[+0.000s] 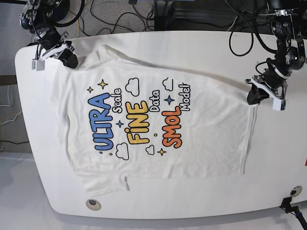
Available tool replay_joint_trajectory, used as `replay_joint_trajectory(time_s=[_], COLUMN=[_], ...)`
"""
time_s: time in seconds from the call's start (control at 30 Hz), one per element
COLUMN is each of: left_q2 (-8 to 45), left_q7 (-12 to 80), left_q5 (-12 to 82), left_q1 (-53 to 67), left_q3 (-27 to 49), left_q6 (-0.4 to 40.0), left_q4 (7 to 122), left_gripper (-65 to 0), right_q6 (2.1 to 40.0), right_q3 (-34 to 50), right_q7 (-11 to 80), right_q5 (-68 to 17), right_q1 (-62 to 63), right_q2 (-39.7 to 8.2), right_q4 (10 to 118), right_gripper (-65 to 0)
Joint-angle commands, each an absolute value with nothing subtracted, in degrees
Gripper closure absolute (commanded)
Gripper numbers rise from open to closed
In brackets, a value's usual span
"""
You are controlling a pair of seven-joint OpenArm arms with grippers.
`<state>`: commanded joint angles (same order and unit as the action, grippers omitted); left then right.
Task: Fold the T-shirt properly
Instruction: 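Pull the grasped shirt edges toward the robot with both grippers, then lift the shirt edges and fold them over the printed front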
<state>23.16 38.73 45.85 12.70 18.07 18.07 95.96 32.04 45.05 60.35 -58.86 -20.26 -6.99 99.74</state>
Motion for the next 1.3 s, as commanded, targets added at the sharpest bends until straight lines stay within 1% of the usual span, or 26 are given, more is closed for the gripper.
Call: replay_joint_trajectory(time_s=[0.3, 0.37, 0.47, 0.73, 0.93, 1.17, 1.3], left_q2=[23.16, 23.16, 23.08, 21.93, 19.74, 19.12, 17.71], left_q7=[38.73, 38.64, 38.64, 38.64, 38.64, 38.64, 38.64], left_q5=[45.85, 45.85, 46.02, 45.85, 45.85, 45.76, 43.3], left_q1=[8.75, 7.34, 5.05, -1.89, -5.76, -9.45, -9.89], left_q3=[16.84, 16.75, 16.75, 16.75, 16.75, 16.66, 16.66], left_q6=[18.07, 18.07, 18.07, 18.07, 18.07, 18.07, 18.07], left_q4=[87.52, 85.32, 81.98, 75.56, 74.33, 72.75, 72.75], left_gripper=[0.0, 0.0, 0.0, 0.0, 0.0, 0.0, 0.0], right_q6=[32.04, 32.04, 32.04, 32.04, 31.96, 31.96, 31.96], right_q3=[45.05, 44.97, 44.97, 44.97, 44.97, 44.97, 44.97], right_q7=[60.35, 60.35, 60.35, 60.35, 60.35, 60.35, 60.35], right_q5=[-58.86, -58.86, -58.77, -58.77, -58.77, -58.77, -58.68], right_q1=[-12.88, -11.03, -8.04, -1.01, 3.56, 8.92, 10.95], right_q2=[-8.84, -10.07, -10.15, -11.82, -11.82, -12.0, -12.35], right_q4=[90.07, 87.43, 84.35, 78.55, 78.37, 70.46, 69.58], right_gripper=[0.0, 0.0, 0.0, 0.0, 0.0, 0.0, 0.0])
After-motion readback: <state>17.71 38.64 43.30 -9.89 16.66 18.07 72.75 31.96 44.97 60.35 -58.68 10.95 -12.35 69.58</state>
